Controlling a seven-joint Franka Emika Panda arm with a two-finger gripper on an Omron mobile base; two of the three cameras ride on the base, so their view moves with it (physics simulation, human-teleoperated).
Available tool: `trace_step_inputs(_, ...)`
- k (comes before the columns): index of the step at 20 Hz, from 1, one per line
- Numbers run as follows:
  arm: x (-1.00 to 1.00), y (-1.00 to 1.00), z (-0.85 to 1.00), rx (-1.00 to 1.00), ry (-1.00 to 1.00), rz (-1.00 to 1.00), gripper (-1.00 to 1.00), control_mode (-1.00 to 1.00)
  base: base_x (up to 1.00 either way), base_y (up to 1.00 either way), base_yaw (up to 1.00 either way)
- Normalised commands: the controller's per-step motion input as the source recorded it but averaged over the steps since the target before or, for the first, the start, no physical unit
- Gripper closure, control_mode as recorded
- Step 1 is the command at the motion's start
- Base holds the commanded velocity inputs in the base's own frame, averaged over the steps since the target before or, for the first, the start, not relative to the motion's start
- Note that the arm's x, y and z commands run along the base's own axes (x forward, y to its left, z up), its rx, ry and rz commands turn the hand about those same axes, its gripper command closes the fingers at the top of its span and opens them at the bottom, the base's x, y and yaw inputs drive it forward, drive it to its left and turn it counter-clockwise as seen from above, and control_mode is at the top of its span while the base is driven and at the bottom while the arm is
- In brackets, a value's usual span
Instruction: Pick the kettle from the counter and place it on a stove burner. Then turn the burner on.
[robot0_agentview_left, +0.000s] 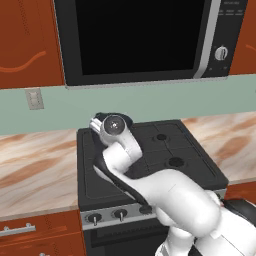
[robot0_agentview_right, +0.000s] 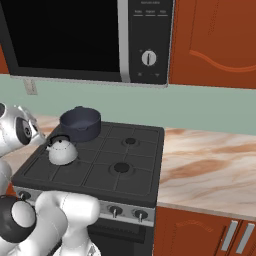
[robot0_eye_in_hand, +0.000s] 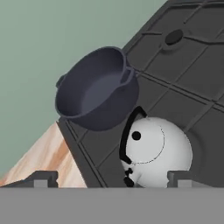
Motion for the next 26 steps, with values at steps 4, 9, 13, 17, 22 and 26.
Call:
trace_step_inputs(4,-0.81,0.23,0.16,-0.19,-0.22,0.02,-1.00,-1.00,0.00,0.00,0.00)
trace_step_inputs(9,-0.77,0.19,0.00,-0.19,-0.28,0.00,-1.00,-1.00,0.00,0.00,0.00)
trace_step_inputs(13,-0.67,0.13,-0.03,-0.19,-0.30,0.00,-1.00,-1.00,0.00,0.00,0.00)
trace_step_inputs(17,-0.57,0.07,-0.14,-0.19,-0.25,0.00,-1.00,-1.00,0.00,0.00,0.00)
trace_step_inputs(22,-0.46,0.14,-0.23,-0.20,-0.13,0.00,-1.00,-1.00,0.00,0.00,0.00)
trace_step_inputs(26,-0.44,0.15,-0.31,-0.20,-0.07,0.00,-1.00,-1.00,0.00,0.00,0.00)
